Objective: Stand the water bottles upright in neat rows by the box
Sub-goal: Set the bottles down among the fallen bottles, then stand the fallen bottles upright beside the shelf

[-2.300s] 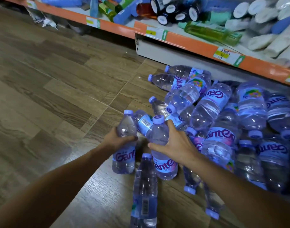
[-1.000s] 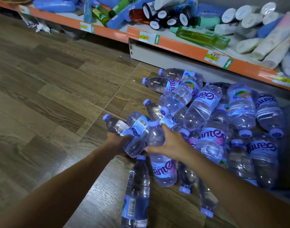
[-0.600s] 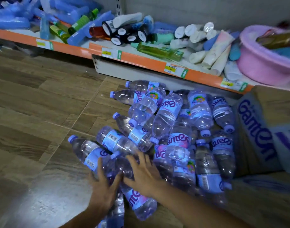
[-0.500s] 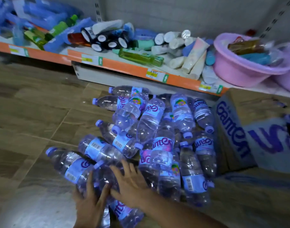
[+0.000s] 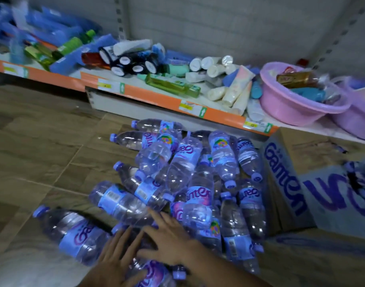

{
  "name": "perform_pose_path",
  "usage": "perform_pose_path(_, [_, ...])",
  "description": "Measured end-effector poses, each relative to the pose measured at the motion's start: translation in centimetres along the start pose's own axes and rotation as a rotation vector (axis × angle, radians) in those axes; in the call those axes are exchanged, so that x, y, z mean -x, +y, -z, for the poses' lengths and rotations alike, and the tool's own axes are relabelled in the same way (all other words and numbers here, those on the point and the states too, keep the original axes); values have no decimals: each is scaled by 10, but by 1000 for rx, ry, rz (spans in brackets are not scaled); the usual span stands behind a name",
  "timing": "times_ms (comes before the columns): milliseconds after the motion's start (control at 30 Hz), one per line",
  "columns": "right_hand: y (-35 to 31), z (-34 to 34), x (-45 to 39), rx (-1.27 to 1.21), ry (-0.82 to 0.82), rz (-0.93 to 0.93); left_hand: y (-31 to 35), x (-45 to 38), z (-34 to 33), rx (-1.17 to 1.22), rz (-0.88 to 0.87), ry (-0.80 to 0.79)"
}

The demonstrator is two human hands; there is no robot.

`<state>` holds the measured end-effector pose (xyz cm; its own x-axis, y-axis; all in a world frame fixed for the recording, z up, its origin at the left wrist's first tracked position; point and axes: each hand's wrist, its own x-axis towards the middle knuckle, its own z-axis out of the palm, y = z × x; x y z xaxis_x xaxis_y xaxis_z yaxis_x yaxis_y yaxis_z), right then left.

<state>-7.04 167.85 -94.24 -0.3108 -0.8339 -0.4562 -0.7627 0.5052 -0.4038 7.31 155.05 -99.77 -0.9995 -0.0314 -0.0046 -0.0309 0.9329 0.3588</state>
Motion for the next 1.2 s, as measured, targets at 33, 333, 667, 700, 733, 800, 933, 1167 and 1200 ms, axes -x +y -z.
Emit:
perform_pose_path(33, [3,-1,-1,-2,7,5,-3,1,1,-59,7,9])
perform_pose_path(333, [2,-3,-4,54,-19,24,-21,4,16,-219,-122,-86])
perform_pose_path(667, [-19,77,-2,-580,588,-52,25,-103,106,359,-92,318])
perform_pose_path(700, [-10,97,5,-579,631,-49,35,-118,112,410,-83,332])
perform_pose_path(733, [3,115,16,-560,661,-51,45,-132,115,437,-82,335])
perform_pose_path(800, [43,143,46,-503,700,-136,69,-160,119,389,-114,299])
perform_pose_path(933, [139,160,107,-390,693,-509,124,-200,105,241,-143,53])
perform_pose_path(1167, [199,158,80,-436,529,-621,164,-225,66,-42,-66,-241])
perform_pose_path(1200, [204,157,68,-426,504,-602,163,-224,67,-52,-73,-232])
